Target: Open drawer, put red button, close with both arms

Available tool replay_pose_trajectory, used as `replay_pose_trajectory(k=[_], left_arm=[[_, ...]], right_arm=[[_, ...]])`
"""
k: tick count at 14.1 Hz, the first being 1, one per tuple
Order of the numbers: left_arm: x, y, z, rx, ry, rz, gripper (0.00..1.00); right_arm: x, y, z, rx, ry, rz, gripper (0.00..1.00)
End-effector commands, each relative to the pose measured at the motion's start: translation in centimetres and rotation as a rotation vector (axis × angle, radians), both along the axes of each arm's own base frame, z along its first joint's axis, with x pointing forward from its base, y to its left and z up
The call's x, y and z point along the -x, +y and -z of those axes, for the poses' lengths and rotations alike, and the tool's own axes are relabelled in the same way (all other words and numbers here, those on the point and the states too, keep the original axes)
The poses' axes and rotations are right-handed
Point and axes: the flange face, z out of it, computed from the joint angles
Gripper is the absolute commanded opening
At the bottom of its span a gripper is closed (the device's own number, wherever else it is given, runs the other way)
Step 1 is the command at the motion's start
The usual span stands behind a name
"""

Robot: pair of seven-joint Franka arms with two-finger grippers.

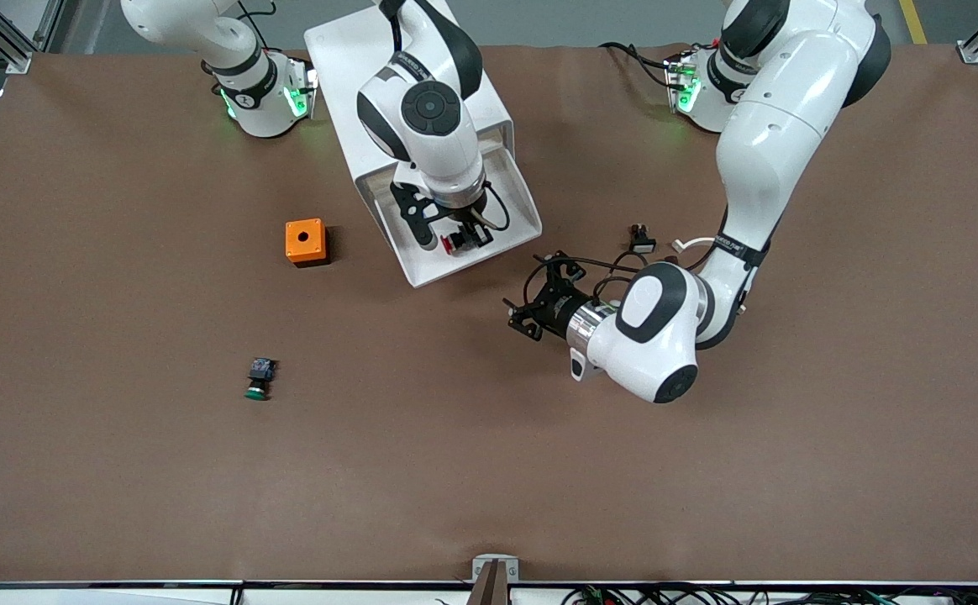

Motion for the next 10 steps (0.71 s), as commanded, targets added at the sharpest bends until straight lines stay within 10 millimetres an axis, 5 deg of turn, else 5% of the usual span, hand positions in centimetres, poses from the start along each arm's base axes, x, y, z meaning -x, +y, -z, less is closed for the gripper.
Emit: replay_pose_trajectory(k=[1, 4, 10], left_arm=[[0.0, -1.2, -2.5, -0.034, -0.192, 0.071, 1.00], [0.2, -2.4, -3.5, -0.073, -0.326, 0.134, 1.00], [1.3, -5.4, -4.1, -0.178, -0.542, 0.261, 1.00]], right_arm=[[-0.3, -0.3, -0.4, 0.002, 0.000, 0.020, 1.00], [-1.2, -0.7, -1.4, 0.014, -0.042, -0.006, 1.00], [-7.4, -7.1, -9.4, 0.044, 0.022, -0.229, 1.00]])
